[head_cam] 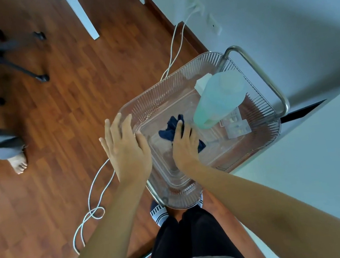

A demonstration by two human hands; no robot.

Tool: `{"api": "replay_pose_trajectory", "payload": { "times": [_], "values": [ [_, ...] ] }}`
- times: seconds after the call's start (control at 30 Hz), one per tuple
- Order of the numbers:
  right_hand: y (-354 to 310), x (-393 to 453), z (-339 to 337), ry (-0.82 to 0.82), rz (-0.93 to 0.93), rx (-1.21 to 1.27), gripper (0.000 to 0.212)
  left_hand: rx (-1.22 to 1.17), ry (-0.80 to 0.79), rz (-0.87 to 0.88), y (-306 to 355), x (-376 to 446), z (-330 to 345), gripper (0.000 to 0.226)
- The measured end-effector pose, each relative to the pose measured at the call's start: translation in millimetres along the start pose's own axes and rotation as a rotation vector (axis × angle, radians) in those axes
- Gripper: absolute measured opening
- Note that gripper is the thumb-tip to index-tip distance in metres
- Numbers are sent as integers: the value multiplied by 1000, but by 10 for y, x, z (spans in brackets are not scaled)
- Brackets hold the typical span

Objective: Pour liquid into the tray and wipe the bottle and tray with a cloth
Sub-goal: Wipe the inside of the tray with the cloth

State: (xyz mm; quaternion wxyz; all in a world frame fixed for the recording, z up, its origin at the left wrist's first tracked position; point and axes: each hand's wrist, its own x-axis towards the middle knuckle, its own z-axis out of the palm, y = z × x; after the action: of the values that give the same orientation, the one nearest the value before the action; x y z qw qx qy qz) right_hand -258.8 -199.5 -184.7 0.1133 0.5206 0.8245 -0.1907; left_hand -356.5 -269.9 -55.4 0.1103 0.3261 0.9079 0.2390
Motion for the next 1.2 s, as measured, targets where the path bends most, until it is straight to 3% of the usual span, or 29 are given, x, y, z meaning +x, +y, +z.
{"api": "replay_pose_trajectory", "payload": {
  "times": [0.13,0.3,0.43,0.5,0.7,0.8,0.93,1.0,1.07,1.13,1.2],
  "values": [
    [-173,422,-150,27,-92,43,68,-15,4,-3,1,9,15,39],
    [-143,180,-80,-92,-613,-42,58,-8,-7,13,-15,-1,4,39],
    [158,-13,-127,-255,-792,-218,57,14,-15,21,-15,-1,15,39],
    [300,-67,-249,-284,-717,-240,55,20,-15,26,-12,14,26,39],
    [413,-311,-460,-324,-163,-98,28,22,-4,43,-23,20,22,40],
    [433,-441,-640,-322,13,252,25,37,-14,50,-13,14,-5,40],
    [458,-791,-1046,8,163,747,40,61,-24,74,18,-21,-37,40],
    [480,-1057,-1242,132,218,1093,53,98,-17,171,15,-83,-82,39],
    [536,-1355,-1384,176,218,1392,61,92,-27,387,63,-225,-119,35],
    [624,-1652,-1483,185,221,1611,68,-137,-186,575,234,-484,-160,33],
    [715,-1930,-1539,178,217,1778,70,-482,-539,597,477,-826,-237,39]
  ]
}}
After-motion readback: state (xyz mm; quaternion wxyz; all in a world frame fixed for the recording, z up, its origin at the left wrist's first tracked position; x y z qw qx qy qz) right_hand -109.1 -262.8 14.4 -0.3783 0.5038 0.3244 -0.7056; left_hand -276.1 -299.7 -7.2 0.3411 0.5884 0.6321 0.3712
